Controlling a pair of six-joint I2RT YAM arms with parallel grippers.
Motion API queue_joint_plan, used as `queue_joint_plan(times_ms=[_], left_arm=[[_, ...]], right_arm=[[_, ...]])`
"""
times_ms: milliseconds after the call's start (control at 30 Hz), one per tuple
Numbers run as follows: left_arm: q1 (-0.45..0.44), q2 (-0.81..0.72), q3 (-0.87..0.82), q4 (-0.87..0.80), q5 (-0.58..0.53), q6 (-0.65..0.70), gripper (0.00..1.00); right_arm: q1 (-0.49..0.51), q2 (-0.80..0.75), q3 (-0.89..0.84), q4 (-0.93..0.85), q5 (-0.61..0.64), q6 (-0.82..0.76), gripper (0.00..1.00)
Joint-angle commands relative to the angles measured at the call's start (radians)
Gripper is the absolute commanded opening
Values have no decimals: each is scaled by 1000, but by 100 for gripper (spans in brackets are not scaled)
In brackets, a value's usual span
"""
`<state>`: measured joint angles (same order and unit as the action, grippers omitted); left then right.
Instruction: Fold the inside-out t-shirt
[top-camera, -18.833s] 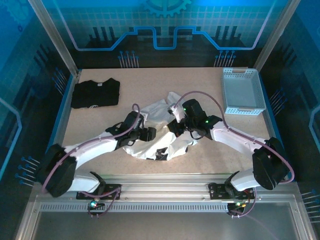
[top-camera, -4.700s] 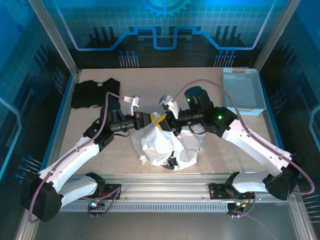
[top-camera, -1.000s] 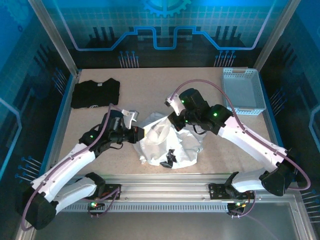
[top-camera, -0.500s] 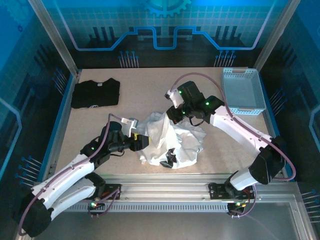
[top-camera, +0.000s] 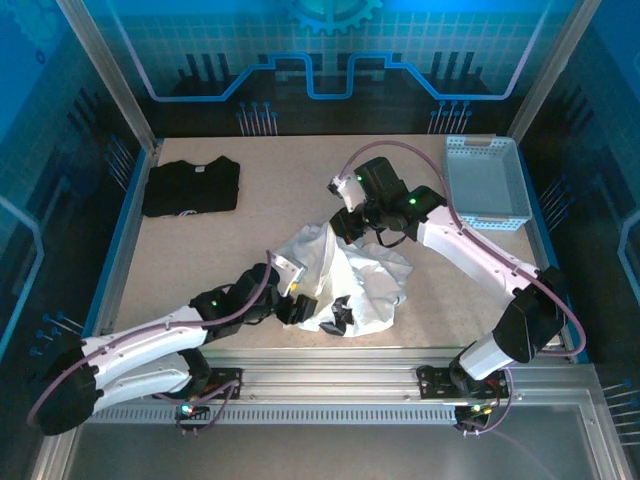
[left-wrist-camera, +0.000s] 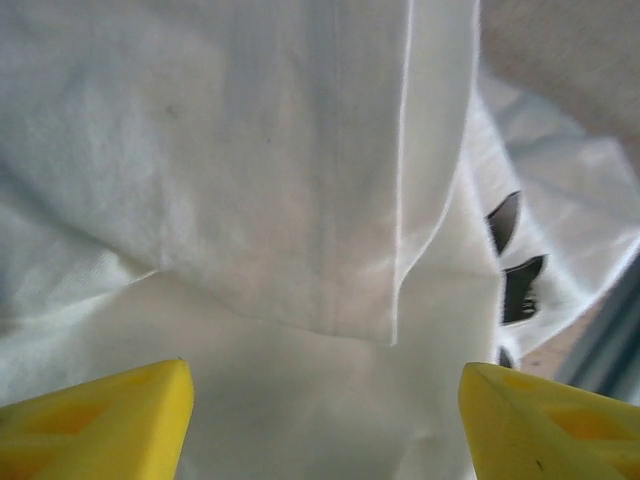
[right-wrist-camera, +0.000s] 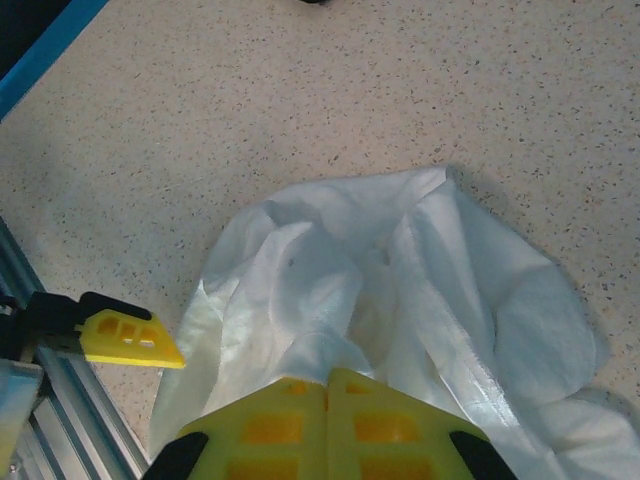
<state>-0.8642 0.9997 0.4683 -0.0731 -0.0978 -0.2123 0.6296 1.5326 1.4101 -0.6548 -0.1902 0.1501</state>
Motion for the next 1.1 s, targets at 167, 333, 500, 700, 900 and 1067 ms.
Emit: queue_joint_plan(times_ms=[167,333,500,700,900,1067], left_arm=[[-122,79,41,9,-332,164,78],[-153,150,50,86,-423,264,82],[-168,206,72,146,-463,349,85],[-185,240,79,224,-462,400,78],[-190,248,86,254,-466,394,42],[-184,195,70,237,-504,357,6]], right_arm=[[-21,8,26,0,-45,-4,0],[-22,5,13,11,-53,0,0],[-27,-2,4,17,-58,5,0],[-31,1,1,23,-69,9,0],[-33,-2,-3,26,-71,9,0],[-35,-5,-12,40,-76,29,0]])
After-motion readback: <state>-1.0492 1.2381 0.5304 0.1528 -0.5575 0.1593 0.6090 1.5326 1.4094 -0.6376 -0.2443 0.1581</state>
